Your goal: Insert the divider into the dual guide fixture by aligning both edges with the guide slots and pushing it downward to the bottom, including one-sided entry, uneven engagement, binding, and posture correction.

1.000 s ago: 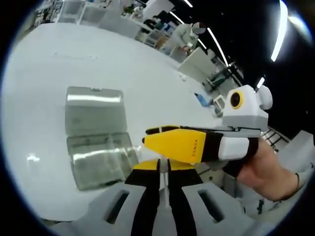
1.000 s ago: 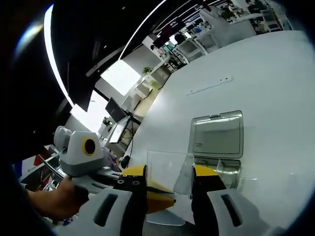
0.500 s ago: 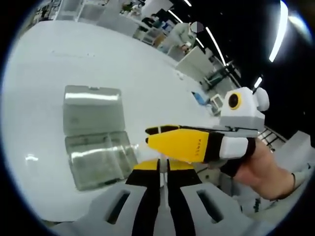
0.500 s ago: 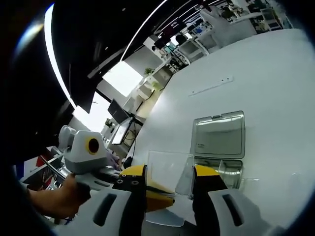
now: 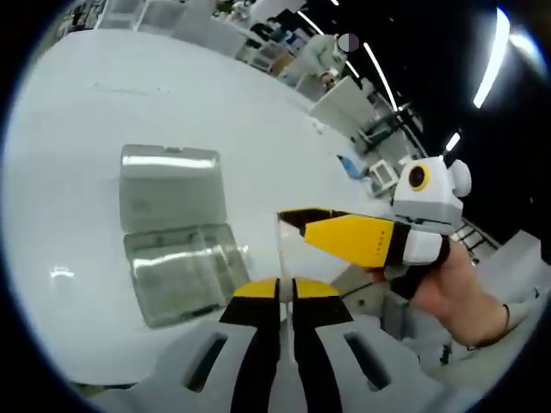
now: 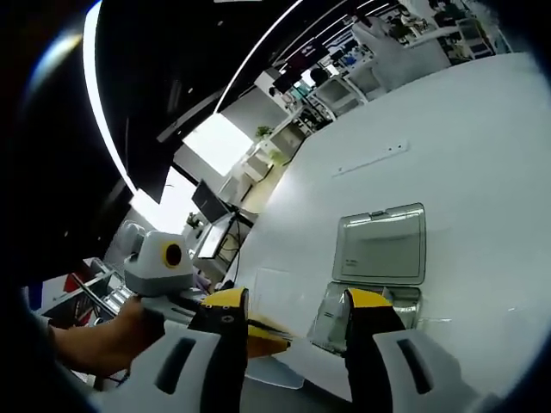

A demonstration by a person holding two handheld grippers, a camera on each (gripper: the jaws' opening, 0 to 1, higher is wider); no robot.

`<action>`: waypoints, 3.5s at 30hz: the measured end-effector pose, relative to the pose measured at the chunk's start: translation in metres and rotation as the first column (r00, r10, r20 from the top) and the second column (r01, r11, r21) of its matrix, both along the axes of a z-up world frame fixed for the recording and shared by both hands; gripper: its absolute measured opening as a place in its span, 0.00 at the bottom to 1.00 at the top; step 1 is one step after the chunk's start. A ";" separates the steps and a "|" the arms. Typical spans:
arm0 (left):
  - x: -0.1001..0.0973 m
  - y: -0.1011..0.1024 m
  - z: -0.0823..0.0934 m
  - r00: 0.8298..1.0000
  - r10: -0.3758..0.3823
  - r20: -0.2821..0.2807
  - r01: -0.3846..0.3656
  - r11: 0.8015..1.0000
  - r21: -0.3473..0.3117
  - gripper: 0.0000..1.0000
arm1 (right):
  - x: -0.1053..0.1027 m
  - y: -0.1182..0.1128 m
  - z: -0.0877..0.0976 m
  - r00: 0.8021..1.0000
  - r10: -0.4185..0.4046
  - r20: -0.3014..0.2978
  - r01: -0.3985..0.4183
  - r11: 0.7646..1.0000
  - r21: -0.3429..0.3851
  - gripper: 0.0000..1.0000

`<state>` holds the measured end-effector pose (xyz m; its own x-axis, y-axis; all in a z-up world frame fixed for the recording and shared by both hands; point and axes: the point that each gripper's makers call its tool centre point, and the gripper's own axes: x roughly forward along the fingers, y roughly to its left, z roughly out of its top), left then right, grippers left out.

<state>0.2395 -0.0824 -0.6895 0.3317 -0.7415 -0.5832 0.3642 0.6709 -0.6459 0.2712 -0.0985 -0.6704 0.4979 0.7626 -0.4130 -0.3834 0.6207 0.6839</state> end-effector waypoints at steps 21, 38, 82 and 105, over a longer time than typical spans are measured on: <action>0.015 0.036 -0.005 0.997 0.026 -0.067 -0.019 0.995 0.099 0.00 | -0.008 -0.013 0.006 0.998 0.017 0.056 -0.016 1.000 -0.008 0.43; 0.030 0.053 -0.032 0.982 0.075 -0.173 -0.019 0.953 0.303 0.01 | -0.024 -0.015 0.001 0.946 0.170 0.277 -0.136 0.981 -0.137 0.51; 0.029 0.049 -0.086 0.933 0.189 -0.308 0.028 0.813 0.582 0.01 | -0.062 -0.004 -0.040 0.686 0.603 0.407 -0.335 0.758 -0.559 0.71; 0.025 0.049 -0.101 0.930 0.198 -0.308 0.022 0.808 0.588 0.01 | -0.063 -0.007 -0.042 0.681 0.609 0.408 -0.352 0.760 -0.547 0.73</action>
<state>0.2648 -0.0330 -0.7904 0.0786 -0.2101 -0.9745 0.1177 0.9727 -0.2002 0.2086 -0.1055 -0.7126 0.3360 0.7881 -0.5158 -0.9189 0.3946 0.0043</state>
